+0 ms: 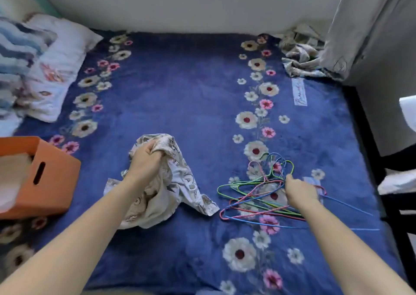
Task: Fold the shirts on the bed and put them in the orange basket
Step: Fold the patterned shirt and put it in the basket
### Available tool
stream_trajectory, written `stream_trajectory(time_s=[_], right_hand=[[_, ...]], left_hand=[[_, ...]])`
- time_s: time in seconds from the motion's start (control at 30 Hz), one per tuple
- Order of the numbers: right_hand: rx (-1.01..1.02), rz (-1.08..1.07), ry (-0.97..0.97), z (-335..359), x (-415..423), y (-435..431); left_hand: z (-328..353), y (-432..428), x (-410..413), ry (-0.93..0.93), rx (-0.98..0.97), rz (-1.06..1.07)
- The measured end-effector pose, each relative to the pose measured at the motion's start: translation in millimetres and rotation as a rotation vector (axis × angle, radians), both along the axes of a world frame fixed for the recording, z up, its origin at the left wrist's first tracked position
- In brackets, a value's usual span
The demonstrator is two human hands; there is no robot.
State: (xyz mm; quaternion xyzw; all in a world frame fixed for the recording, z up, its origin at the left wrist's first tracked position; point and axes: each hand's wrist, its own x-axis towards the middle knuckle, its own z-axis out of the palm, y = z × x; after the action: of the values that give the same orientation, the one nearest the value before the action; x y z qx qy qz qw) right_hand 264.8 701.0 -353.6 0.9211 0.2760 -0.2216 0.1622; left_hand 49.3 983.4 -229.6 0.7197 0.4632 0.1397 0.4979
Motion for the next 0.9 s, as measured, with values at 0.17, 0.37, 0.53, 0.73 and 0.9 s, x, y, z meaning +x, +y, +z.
stream_trajectory(time_s=[0.17, 0.37, 0.53, 0.73, 0.9], right_hand=[[-0.062, 0.020, 0.061, -27.2, 23.0, 7.8], [-0.007, -0.178, 0.084, -48.5, 25.2, 24.5], [0.493, -0.297, 0.386, -30.6, -21.0, 80.3], [0.627, -0.704, 1.423, 48.3, -131.2, 164.5], [1.081, -0.828, 1.278, 97.6, -163.0, 227.5]], left_hand=[[-12.5, -11.5, -4.8, 0.006, -0.054, 0.014], [-18.2, -14.4, -14.0, 0.014, -0.057, 0.041], [-8.8, -15.0, -27.1, -0.012, -0.014, 0.062], [16.4, -4.6, -61.8, 0.017, -0.142, -0.202], [45.0, 11.9, -98.7, 0.213, -0.473, -0.779]])
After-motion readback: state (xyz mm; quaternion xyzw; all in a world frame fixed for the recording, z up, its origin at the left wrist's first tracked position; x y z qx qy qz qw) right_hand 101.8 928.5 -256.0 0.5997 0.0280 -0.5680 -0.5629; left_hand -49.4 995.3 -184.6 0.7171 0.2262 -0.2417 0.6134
